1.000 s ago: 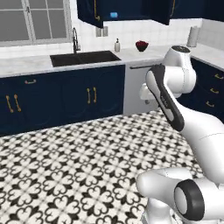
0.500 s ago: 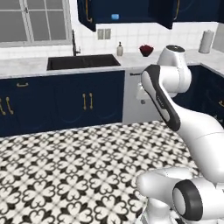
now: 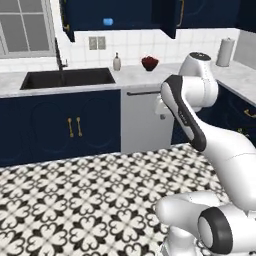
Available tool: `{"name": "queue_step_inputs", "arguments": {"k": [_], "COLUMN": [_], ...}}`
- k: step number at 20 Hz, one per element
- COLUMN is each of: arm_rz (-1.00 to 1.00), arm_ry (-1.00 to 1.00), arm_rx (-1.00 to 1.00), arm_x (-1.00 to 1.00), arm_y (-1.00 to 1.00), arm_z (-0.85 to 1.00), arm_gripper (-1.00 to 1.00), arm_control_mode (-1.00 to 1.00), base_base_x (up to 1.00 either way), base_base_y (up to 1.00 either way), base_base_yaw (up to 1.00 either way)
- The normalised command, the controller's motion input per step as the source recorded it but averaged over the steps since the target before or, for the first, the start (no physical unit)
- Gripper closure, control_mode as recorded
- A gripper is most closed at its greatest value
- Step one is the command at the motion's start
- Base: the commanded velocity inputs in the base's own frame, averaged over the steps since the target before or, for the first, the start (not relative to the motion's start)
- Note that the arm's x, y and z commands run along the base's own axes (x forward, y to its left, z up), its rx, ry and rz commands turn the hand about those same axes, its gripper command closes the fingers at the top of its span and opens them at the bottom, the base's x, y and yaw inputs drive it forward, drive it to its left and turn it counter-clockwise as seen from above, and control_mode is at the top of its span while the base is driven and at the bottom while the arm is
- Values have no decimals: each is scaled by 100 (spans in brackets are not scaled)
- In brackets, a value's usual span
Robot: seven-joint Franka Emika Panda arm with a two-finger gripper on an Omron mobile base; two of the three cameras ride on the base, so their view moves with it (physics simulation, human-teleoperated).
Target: Gather all objects into one cabinet and sort the glasses and bowls to opposite sides.
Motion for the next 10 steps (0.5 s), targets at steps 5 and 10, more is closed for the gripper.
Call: {"name": "queue_step_inputs", "arguments": {"k": [5,10], "arm_rz": [0,0], "arm_ry": [0,0], "arm_rx": [0,0], "arm_x": [0,0], "arm_y": [0,0], "arm_z": [0,0], "arm_gripper": [-100,-100], "arm_control_mode": [100,100], "base_base_x": [99,90], "base_base_y": [-55,-48], "base_base_yaw": [30,38]}}
